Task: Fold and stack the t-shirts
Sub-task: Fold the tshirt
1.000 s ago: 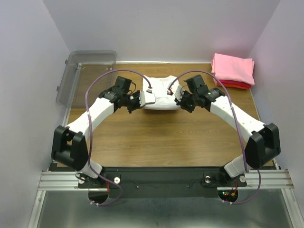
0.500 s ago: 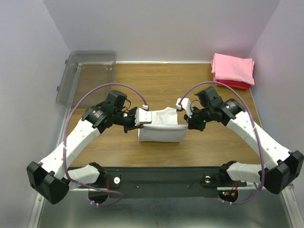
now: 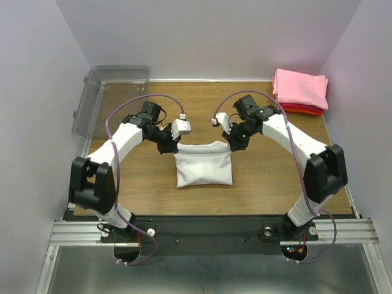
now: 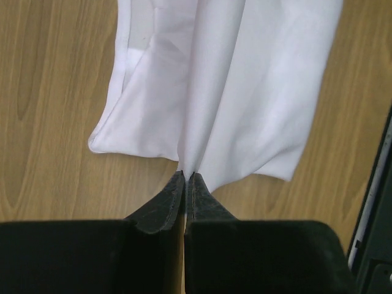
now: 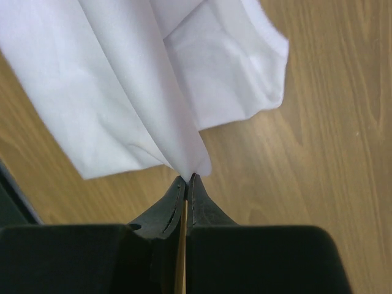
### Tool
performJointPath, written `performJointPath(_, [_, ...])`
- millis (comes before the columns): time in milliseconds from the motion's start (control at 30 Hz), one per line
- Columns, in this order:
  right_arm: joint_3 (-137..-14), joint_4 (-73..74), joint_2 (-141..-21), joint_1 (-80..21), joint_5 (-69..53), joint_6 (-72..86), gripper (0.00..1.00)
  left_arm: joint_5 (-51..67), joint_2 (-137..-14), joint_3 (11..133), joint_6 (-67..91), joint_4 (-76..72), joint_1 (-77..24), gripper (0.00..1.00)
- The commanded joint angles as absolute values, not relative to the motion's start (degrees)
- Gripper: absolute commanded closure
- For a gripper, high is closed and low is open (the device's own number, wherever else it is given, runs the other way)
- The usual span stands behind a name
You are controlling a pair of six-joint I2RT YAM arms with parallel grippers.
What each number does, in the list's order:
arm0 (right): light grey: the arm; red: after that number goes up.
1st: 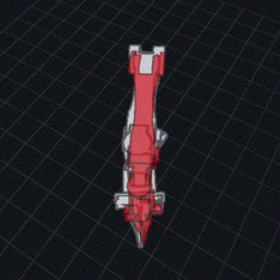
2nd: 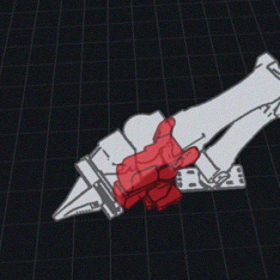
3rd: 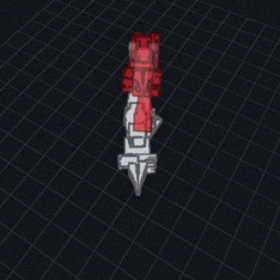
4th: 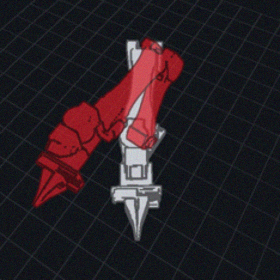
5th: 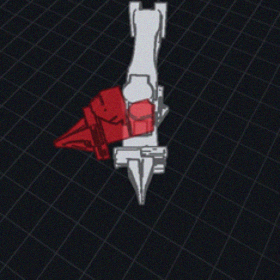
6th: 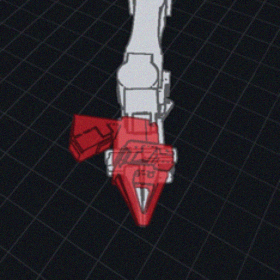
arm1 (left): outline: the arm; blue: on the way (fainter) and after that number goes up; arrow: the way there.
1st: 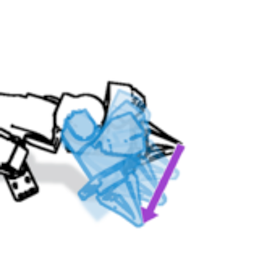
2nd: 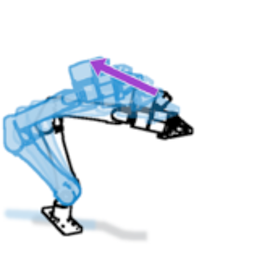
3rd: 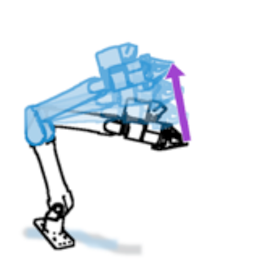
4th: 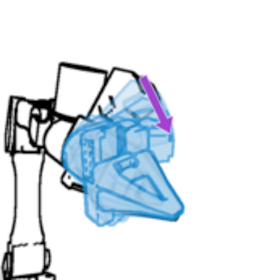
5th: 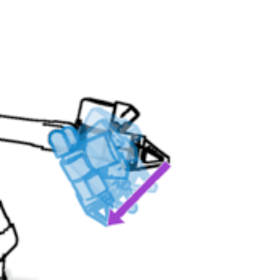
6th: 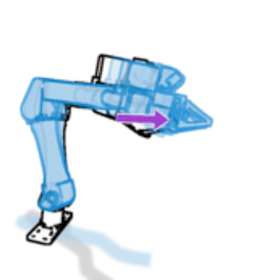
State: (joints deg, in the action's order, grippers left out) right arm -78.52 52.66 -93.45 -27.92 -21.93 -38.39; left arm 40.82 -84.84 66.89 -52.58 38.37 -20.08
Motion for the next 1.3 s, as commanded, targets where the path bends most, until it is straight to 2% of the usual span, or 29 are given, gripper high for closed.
performJointPath(0, [-84.28,47.91,-100.0,-25.49,-24.34,-40.87,0.99,43.77,-91.21,69.78,-54.32,34.11,-18.19,1.0])
performJointPath(100, [-86.91,46.58,-107.47,-24.7,-25.75,-40.17,0.99,43.16,-97.72,72.15,-53.09,32.44,-17.67,1.0])
performJointPath(267, [-87.28,44.48,-112.93,-23.82,-27.86,-38.41,0.99,40.43,-104.75,74.71,-50.28,28.92,-17.4,1.0])
performJointPath(667, [-80.08,42.71,-105.93,-23.82,-30.32,-34.81,0.99,42.8,-97.49,69.09,-50.54,29.88,-17.75,1.0])
performJointPath(800, [-81.2,42.8,-102.92,-23.91,-29.27,-33.4,0.99,42.89,-94.92,70.22,-48.43,29.01,-17.67,1.0])
performJointPath(967, [-86.82,42.89,-105.37,-23.56,-28.13,-32.78,1.0,43.24,-97.55,75.66,-47.37,29.44,-17.23,1.0])
performJointPath(1133, [-89.03,42.72,-112.74,-23.38,-26.64,-35.15,0.99,41.31,-106.51,81.2,-47.2,28.92,-15.91,1.0])
performJointPath(1200, [-89.64,42.19,-114.95,-23.12,-26.19,-35.51,0.99,40.17,-109.93,82.78,-46.85,28.21,-15.56,0.98])
performJointPath(1233, [-89.82,41.93,-116.35,-22.68,-25.93,-35.42,0.99,39.91,-111.0,83.4,-46.85,28.21,-15.56,0.92])
performJointPath(1267, [-90.09,41.23,-117.06,-22.41,-25.14,-35.25,0.95,39.82,-112.57,84.54,-46.67,28.13,-15.56,0.88])
